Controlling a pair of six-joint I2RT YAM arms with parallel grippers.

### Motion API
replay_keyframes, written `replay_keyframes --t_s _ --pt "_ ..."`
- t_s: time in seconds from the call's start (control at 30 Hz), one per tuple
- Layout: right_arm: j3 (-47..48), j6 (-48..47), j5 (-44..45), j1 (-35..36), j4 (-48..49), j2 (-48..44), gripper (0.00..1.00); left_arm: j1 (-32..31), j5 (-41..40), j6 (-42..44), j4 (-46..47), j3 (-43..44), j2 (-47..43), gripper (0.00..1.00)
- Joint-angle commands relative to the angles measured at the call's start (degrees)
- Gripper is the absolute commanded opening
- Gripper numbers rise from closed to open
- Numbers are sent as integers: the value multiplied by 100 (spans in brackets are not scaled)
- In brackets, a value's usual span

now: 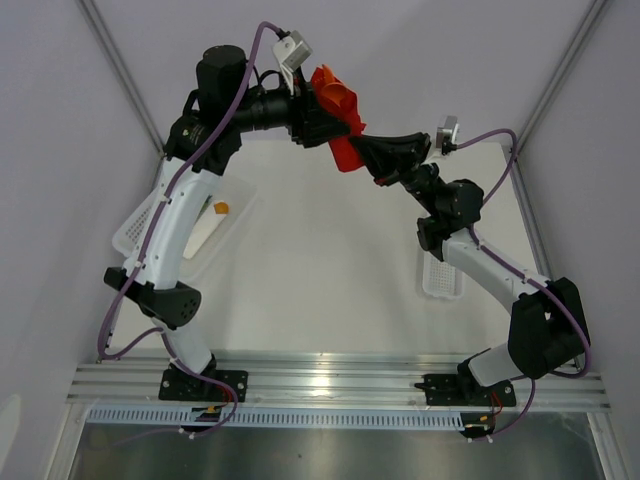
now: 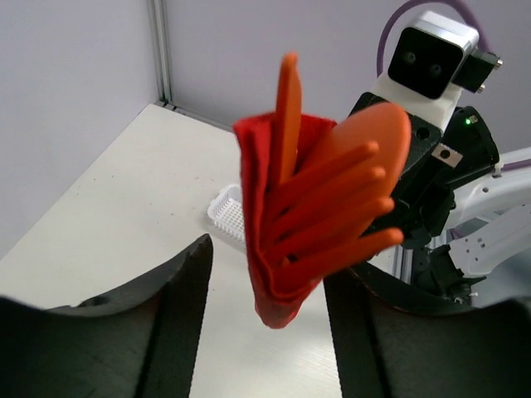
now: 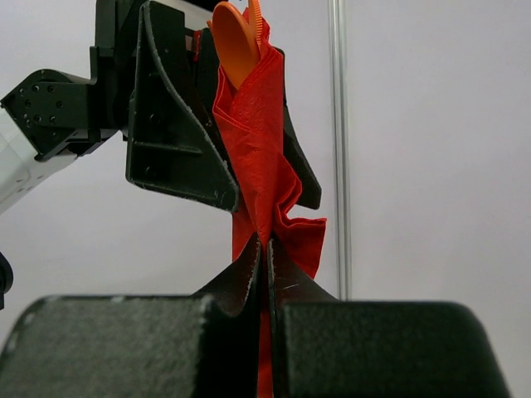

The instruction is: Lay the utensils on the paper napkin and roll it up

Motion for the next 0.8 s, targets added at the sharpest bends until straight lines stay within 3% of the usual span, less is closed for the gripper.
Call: replay_keyframes --t_s 0.0,0.3,0.47,0.57,0.77 --pt "251 -78 -34 46 191 -56 0 -46 67 -241 247 315 61 56" --pt "145 -280 -51 55 -231 -231 0 -55 207 -223 168 342 70 32" --pt "128 -473 -78 55 -529 -319 0 -46 357 -241 142 280 87 13" --pt "93 -675 -69 46 -871 -468 6 -55 410 -162 19 262 79 1" --pt "57 -957 -157 37 -1303 -679 21 -55 515 -30 -70 236 96 1"
